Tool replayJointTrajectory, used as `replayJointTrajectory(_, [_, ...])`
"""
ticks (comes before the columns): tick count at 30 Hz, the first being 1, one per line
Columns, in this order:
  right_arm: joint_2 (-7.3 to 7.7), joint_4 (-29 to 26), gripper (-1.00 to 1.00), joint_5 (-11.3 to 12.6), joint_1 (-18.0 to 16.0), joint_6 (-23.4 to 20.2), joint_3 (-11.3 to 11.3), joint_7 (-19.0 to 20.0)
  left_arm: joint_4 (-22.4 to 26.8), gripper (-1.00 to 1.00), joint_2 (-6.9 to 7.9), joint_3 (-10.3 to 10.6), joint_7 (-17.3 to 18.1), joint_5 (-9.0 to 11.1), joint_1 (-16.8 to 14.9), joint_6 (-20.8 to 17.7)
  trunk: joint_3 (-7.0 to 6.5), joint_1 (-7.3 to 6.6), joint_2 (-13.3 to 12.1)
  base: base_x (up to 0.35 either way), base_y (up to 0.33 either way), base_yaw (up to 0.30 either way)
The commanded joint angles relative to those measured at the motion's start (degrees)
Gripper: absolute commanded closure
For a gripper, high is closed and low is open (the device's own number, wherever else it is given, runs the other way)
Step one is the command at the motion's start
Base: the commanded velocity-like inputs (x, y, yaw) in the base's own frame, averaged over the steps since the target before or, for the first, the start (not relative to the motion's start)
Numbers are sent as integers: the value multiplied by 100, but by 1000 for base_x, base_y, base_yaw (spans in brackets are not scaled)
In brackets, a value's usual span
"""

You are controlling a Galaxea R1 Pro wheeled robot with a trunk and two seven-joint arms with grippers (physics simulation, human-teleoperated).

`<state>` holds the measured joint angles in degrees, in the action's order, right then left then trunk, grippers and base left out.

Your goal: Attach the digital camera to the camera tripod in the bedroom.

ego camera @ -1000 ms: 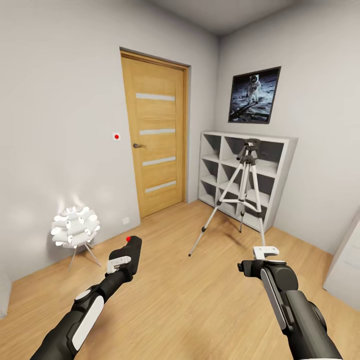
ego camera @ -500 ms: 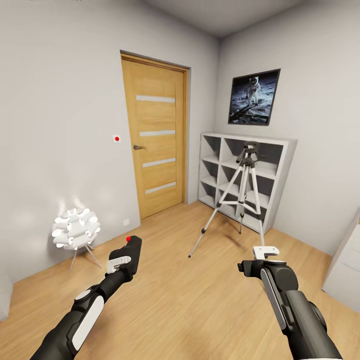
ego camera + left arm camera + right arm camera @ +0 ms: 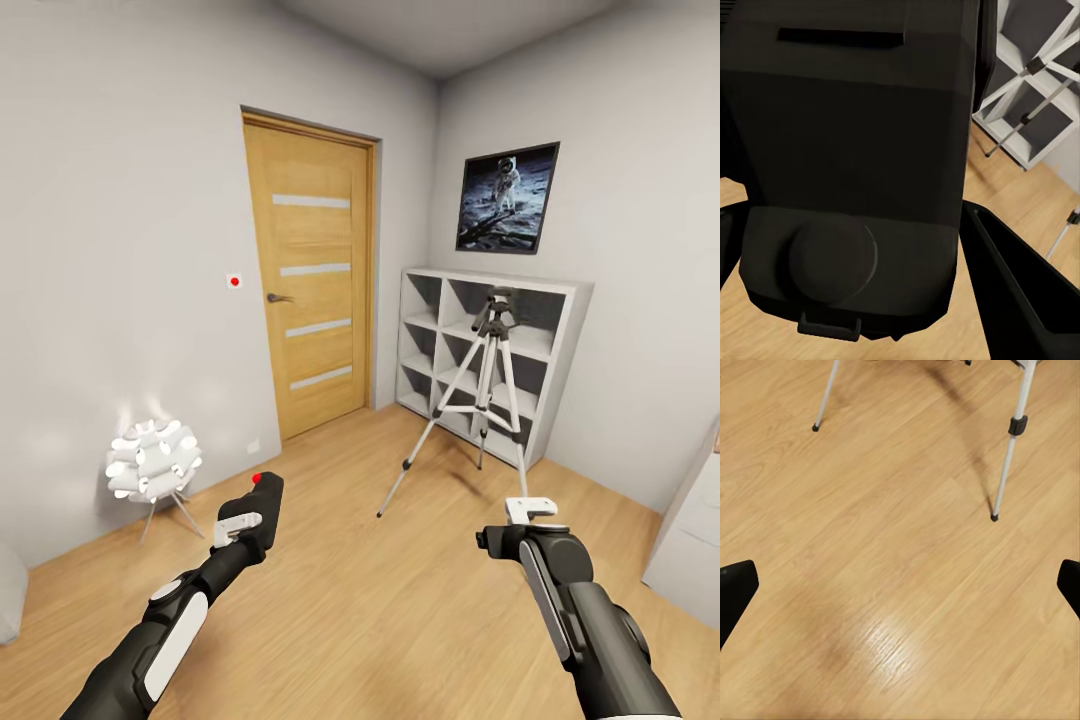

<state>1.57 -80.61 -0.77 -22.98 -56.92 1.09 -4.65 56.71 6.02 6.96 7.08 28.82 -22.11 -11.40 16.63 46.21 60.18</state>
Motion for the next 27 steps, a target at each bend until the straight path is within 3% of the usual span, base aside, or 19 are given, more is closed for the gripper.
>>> replayJointTrajectory(1, [1,1,-100,-3,-5,-8,-4,-9,6,100,4,7,4,45,-3,-29,-11,-22,-36,0,0,0])
replayJointTrajectory(27, [1,10,-100,7,-5,32,-4,8,-2,100,-4,7,4,45,-3,-30,-478,-593,-1079,0,0,0])
